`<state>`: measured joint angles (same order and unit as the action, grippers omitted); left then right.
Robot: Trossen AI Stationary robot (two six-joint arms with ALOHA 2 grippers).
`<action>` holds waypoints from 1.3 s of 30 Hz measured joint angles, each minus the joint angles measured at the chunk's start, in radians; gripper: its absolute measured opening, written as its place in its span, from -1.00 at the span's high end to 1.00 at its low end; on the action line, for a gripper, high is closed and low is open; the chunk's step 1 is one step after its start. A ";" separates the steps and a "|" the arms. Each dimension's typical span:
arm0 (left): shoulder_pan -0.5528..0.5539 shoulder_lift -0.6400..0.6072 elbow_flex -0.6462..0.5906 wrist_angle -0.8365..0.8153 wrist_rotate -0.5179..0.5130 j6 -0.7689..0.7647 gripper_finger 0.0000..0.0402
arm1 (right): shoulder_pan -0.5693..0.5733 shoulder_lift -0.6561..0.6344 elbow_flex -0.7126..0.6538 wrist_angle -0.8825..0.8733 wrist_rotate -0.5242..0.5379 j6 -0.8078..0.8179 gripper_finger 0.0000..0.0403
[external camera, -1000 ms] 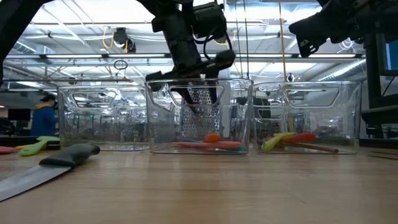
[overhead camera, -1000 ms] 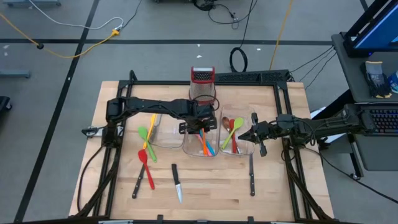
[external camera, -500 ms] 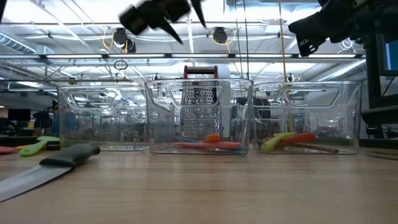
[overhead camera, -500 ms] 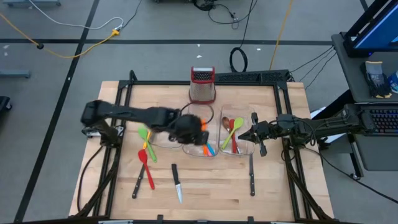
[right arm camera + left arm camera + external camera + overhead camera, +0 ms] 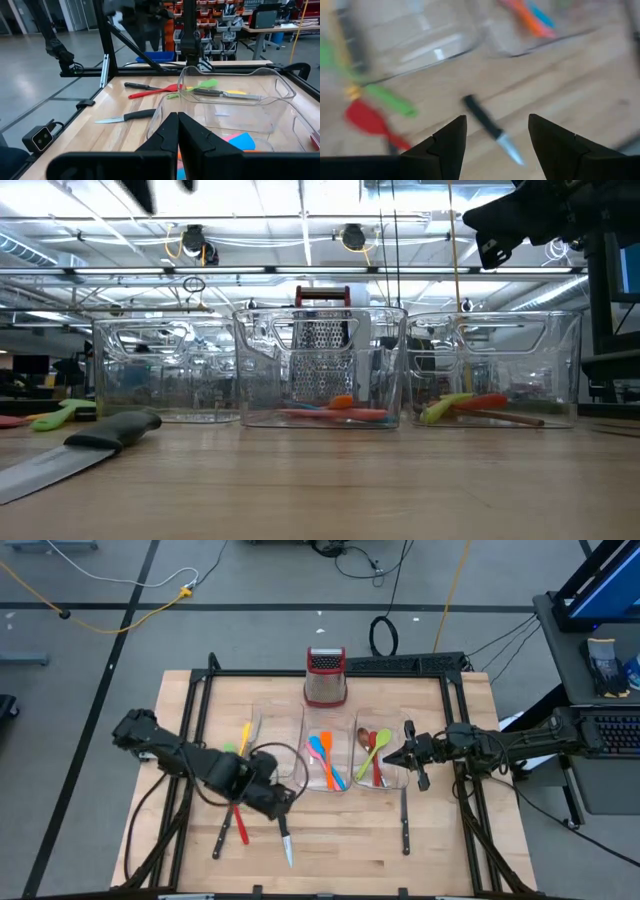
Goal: Pick & Place Kitchen Items
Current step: Put the red spatula into the middle transparent bin
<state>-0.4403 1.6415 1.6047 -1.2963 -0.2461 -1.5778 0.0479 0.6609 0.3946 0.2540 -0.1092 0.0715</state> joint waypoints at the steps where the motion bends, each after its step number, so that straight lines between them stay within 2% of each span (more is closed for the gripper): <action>1: -0.012 0.002 0.000 -0.040 -0.003 -0.038 -0.09 | 0.000 0.000 0.000 0.000 0.000 0.000 1.00; 6: -0.065 0.007 -0.001 -0.185 0.019 -0.183 -0.09 | 0.000 0.000 0.000 0.000 0.000 -0.001 1.00; 14: -0.175 0.008 -0.007 -0.228 0.029 -0.363 -0.09 | 0.000 0.000 0.000 0.004 0.002 -0.011 1.00; 17: -0.212 0.008 -0.061 -0.212 0.039 -0.475 -0.09 | 0.000 0.000 0.000 0.003 0.002 -0.011 1.00; 23: -0.264 0.008 -0.240 -0.151 0.145 -0.678 -0.09 | 0.000 0.000 0.000 0.003 0.003 -0.012 1.00; 29: -0.263 0.008 -0.375 -0.072 0.143 -0.699 -0.09 | 0.000 0.000 0.000 0.003 0.003 -0.012 1.00; 39: -0.181 0.008 -0.550 0.041 0.227 -0.546 -0.09 | 0.000 0.000 0.000 0.003 0.005 -0.012 1.00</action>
<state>-0.6215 1.6497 1.0542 -1.2553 -0.0189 -2.1236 0.0475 0.6609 0.3946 0.2573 -0.1038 0.0593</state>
